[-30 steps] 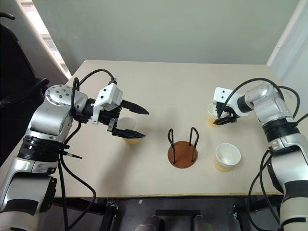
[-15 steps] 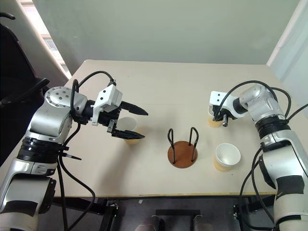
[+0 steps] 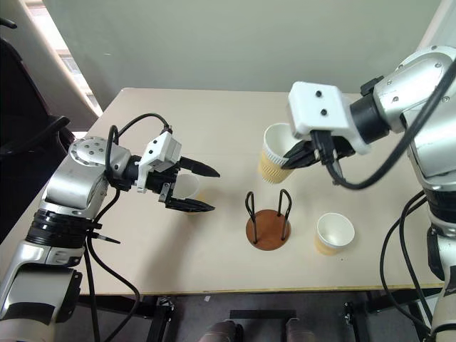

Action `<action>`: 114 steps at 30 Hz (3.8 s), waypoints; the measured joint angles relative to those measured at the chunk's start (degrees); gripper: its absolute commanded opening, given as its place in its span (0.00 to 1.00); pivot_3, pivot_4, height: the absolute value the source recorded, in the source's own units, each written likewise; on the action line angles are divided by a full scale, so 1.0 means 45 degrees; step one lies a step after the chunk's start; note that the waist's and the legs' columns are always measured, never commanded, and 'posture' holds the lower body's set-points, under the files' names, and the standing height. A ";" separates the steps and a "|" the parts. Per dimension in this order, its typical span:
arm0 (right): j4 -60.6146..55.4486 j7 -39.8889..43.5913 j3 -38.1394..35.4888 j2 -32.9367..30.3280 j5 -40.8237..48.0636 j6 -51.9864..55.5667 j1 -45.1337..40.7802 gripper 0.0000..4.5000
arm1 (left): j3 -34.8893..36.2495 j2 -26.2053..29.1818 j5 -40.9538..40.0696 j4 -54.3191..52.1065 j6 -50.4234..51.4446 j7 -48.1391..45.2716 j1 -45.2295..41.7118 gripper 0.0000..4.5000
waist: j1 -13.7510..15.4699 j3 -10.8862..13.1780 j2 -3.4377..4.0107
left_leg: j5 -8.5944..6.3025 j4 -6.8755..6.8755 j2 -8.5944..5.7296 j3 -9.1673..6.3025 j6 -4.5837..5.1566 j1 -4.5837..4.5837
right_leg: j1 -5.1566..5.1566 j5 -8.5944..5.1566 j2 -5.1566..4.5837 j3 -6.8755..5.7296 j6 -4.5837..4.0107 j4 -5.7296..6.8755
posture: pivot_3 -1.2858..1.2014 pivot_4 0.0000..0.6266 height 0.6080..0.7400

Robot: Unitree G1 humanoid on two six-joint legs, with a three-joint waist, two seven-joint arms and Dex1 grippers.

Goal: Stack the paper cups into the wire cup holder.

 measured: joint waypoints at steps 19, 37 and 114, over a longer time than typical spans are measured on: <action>-0.0068 -0.0804 0.1700 -0.0236 -0.0571 -0.1315 0.1128 0.04 | -0.0265 -0.0377 0.0108 0.0284 -0.0384 -0.0019 -0.0064 1.00 | -0.0011 0.0001 -0.0003 | -0.0005 0.0071 0.0000 -0.0004 0.0039 0.0040 | 0.0011 0.0003 0.0003 0.0001 0.0003 0.0109 | 0.52 0.24 1.00; 0.0580 -0.2649 0.0241 0.0205 0.0074 -0.0114 0.1939 0.74 | -0.0344 0.0764 0.1339 -0.0685 -0.1289 0.0694 0.0122 1.00 | 0.0003 0.0002 -0.0003 | -0.0004 0.0069 -0.0004 -0.0002 0.0040 0.0039 | 0.0017 0.0002 0.0004 0.0007 0.0003 0.0089 | 0.52 0.24 1.00; 0.0749 -0.4984 -0.5029 -0.2170 0.7065 0.1813 0.4330 0.75 | -0.4136 -0.1712 0.0047 0.0475 -0.2041 -0.0934 -0.5094 0.01 | 0.0116 0.0003 -0.0007 | -0.0041 0.0079 -0.0012 -0.0005 0.0080 0.0034 | 0.0044 0.0011 -0.0005 0.0008 0.0066 0.0089 | 0.52 0.24 1.00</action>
